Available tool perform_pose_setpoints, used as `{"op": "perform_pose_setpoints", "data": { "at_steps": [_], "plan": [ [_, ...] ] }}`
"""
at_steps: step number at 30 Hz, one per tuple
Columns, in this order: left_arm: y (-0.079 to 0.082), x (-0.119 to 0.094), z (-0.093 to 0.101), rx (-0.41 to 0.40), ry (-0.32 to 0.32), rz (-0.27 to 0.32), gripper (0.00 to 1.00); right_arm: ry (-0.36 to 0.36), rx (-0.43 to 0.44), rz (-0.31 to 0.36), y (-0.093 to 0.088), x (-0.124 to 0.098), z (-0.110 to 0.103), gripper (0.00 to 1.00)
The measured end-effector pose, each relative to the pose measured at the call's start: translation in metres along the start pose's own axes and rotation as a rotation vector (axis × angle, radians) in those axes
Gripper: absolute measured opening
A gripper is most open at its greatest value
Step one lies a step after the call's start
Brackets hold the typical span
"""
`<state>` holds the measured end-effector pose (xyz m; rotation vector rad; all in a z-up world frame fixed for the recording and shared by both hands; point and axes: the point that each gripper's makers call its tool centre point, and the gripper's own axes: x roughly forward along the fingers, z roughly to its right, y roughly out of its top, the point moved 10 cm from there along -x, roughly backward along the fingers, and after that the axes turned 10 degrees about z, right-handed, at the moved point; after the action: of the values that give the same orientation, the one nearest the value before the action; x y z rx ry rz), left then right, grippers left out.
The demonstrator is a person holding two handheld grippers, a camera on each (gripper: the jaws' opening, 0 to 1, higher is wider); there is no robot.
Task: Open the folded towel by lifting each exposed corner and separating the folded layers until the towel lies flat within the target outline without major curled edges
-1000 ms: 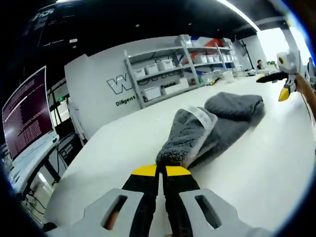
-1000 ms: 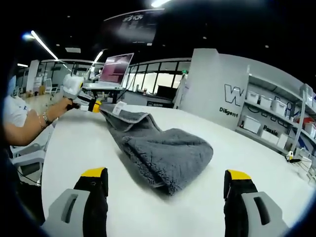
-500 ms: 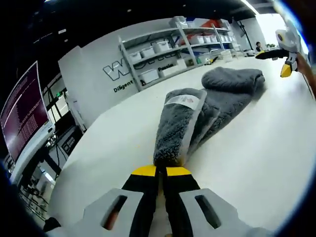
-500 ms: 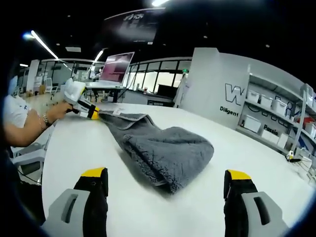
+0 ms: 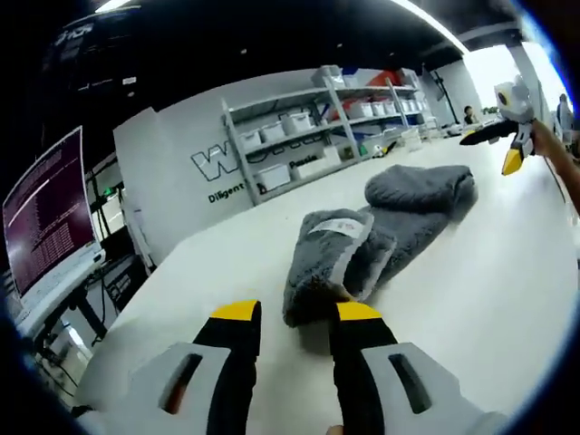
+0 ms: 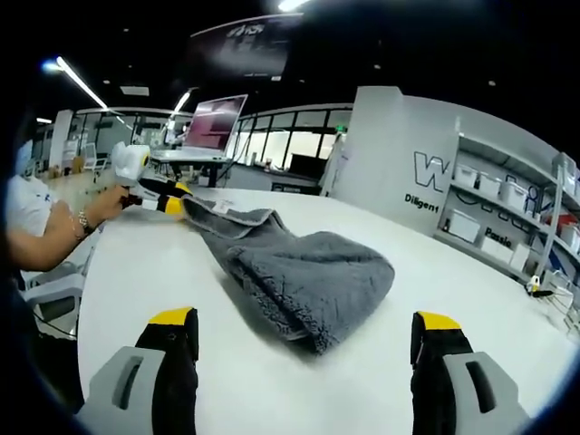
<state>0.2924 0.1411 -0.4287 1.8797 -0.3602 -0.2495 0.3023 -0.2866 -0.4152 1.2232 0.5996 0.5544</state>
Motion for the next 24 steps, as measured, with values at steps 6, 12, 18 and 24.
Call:
{"op": "perform_pose_setpoints", "data": {
  "at_steps": [6,12,18,24],
  "plan": [
    [0.014,0.000,0.005,-0.028,-0.076,0.071,0.56,-0.008,0.017,0.019,0.004,0.002,-0.001,0.99],
    [0.026,0.013,0.016,-0.047,-0.119,0.135,0.77,-0.004,0.029,0.037,0.009,0.009,-0.003,0.99],
    [0.024,0.035,0.020,-0.125,-0.100,0.165,0.91,0.008,0.037,0.027,0.007,0.019,-0.003,0.99],
    [0.031,0.042,0.028,-0.203,-0.172,0.241,0.96,0.011,0.048,0.023,0.006,0.023,-0.002,0.99]
  ]
}}
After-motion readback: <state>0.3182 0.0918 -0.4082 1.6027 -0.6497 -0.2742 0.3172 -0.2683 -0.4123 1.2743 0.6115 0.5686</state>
